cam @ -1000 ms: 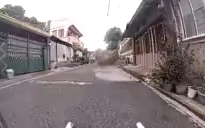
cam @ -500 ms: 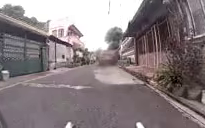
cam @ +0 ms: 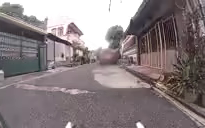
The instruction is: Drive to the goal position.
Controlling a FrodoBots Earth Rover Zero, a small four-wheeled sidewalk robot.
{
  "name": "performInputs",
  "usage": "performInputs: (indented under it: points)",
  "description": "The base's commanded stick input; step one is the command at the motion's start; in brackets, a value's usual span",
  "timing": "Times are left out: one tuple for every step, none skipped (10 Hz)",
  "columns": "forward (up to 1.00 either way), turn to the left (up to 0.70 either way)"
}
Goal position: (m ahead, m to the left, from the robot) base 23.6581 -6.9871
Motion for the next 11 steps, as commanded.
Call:
performInputs:
  points:
    - [0.7,0.0]
    - [0.7,0.0]
    - [0.7,0.0]
    - [0.7,0.0]
    - [0.7,0.0]
    - [0.7,0.0]
    - [0.7,0.0]
    - [0.7,0.0]
    - [0.7,0.0]
    - [0.7,0.0]
    - [0.7,0.0]
